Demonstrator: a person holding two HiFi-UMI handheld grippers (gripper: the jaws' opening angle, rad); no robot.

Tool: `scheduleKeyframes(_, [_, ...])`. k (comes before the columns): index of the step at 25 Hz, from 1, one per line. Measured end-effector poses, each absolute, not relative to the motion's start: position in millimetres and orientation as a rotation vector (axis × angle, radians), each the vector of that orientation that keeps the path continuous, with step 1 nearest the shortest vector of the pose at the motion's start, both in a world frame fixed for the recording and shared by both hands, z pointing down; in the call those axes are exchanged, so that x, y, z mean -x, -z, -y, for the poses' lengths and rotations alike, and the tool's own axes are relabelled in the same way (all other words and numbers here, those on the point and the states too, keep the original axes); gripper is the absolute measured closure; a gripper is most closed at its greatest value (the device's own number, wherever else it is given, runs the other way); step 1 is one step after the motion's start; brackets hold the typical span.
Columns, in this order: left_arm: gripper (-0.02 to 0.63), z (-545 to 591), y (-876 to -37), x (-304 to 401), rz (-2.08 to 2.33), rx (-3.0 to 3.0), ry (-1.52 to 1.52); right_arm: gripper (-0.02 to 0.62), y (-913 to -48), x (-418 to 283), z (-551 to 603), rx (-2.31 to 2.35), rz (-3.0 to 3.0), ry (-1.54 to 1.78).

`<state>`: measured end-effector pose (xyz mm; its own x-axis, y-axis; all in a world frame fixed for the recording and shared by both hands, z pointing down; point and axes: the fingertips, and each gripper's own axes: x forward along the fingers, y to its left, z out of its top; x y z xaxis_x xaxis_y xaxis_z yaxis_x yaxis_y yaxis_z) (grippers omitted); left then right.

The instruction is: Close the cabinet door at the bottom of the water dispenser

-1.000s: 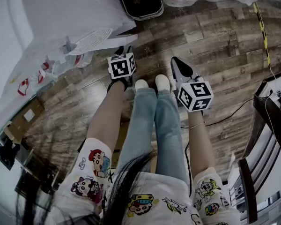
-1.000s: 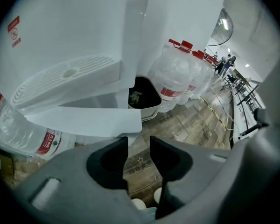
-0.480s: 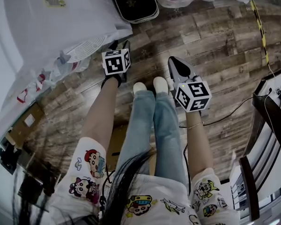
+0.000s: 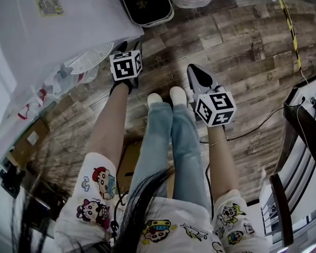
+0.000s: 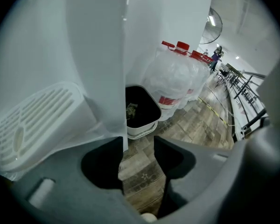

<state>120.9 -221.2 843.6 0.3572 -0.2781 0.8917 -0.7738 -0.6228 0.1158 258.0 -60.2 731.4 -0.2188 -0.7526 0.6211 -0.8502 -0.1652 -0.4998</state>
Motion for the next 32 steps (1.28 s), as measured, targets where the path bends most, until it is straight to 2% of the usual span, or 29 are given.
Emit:
scheduleKeyframes(16, [0.4, 200, -806, -137, 0.904, -2.099, -1.172, 0.584, -698, -274, 53, -1.905, 1.963, -1.268])
scheduleKeyframes(32, [0.4, 145, -642, -130, 0.925, -2.151, -0.887, 0.584, -531, -258, 31, -1.951, 2.073, -1.02])
